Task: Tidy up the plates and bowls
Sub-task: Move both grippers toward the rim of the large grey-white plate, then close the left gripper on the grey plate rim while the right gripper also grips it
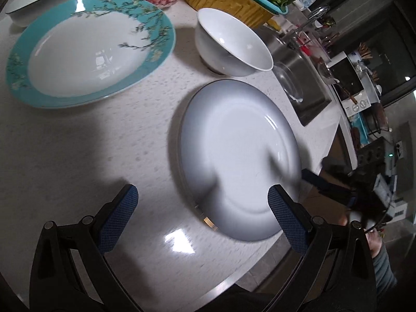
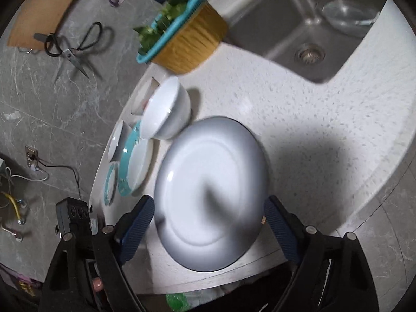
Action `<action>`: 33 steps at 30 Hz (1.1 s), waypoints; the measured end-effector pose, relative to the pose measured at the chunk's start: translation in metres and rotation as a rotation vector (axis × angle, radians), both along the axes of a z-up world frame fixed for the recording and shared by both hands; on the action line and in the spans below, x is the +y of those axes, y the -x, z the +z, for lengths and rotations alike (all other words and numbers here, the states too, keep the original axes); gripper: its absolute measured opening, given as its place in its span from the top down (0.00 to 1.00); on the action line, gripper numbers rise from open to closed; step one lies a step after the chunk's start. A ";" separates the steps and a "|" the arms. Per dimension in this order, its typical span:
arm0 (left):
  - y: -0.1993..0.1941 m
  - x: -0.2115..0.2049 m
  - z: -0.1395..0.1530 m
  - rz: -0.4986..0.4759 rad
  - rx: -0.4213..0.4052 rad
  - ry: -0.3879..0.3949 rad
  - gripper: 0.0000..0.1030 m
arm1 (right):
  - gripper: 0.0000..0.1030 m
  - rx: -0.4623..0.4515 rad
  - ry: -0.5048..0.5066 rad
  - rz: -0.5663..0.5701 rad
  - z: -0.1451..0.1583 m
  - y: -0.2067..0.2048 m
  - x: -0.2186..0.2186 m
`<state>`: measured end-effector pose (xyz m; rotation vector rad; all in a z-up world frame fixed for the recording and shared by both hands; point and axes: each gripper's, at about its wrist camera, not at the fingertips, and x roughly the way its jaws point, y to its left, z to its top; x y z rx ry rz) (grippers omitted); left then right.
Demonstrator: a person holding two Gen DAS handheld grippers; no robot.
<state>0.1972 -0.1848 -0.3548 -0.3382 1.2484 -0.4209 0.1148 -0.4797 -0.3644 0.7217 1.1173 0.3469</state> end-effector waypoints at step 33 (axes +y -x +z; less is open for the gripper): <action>-0.061 -0.073 -0.008 -0.041 0.059 -0.143 0.46 | 0.89 0.083 -0.058 0.276 -0.029 -0.055 -0.018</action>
